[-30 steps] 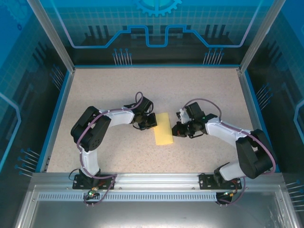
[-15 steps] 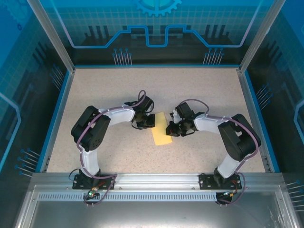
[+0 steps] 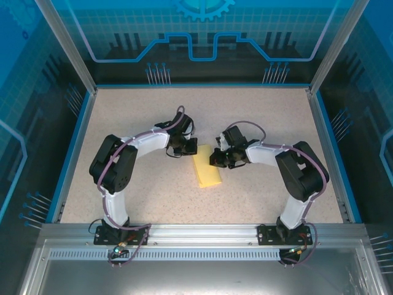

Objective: Fold a paper plane with a square sheet of paper (pick it up from the middle)
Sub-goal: Rotate the square sheet of paper at the center of the table.

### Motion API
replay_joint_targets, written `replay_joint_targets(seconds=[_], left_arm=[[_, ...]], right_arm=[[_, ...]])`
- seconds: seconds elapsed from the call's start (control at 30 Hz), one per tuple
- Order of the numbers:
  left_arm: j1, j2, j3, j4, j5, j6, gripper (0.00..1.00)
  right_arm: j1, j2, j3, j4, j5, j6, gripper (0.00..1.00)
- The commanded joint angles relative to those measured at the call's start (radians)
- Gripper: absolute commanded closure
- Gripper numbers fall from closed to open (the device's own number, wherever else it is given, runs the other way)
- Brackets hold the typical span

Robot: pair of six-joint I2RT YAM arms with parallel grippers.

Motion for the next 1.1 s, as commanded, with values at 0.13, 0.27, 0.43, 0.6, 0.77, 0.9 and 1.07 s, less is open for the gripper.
replay_joint_targets(seconds=[0.13,0.27,0.43,0.6,0.77,0.9,1.07], left_arm=[[-0.003,-0.094,-0.020,0.065,0.067,-0.089,1.00],[-0.003,-0.165,-0.103,0.131,0.064,-0.155,1.00],[-0.008,-0.261,-0.224,0.171,0.018,-0.224,1.00],[-0.014,-0.362,-0.364,0.197,-0.032,-0.286,1.00],[-0.014,-0.475,-0.475,0.162,-0.139,-0.347,1.00],[-0.014,-0.543,-0.514,0.099,-0.223,-0.380,0.91],[-0.013,-0.605,-0.540,0.059,-0.287,-0.445,0.67]], right_arm=[[0.030,0.002,-0.010,-0.054,0.076,0.002,1.00],[0.055,-0.015,-0.037,-0.084,0.124,0.036,1.00],[0.104,-0.040,-0.070,-0.141,0.199,0.138,1.00],[0.198,-0.062,-0.101,-0.161,0.236,0.328,1.00],[0.287,-0.040,-0.023,-0.125,0.216,0.379,1.00],[0.286,-0.013,0.106,-0.227,0.270,0.234,1.00],[0.274,0.082,0.244,-0.316,0.305,0.077,1.00]])
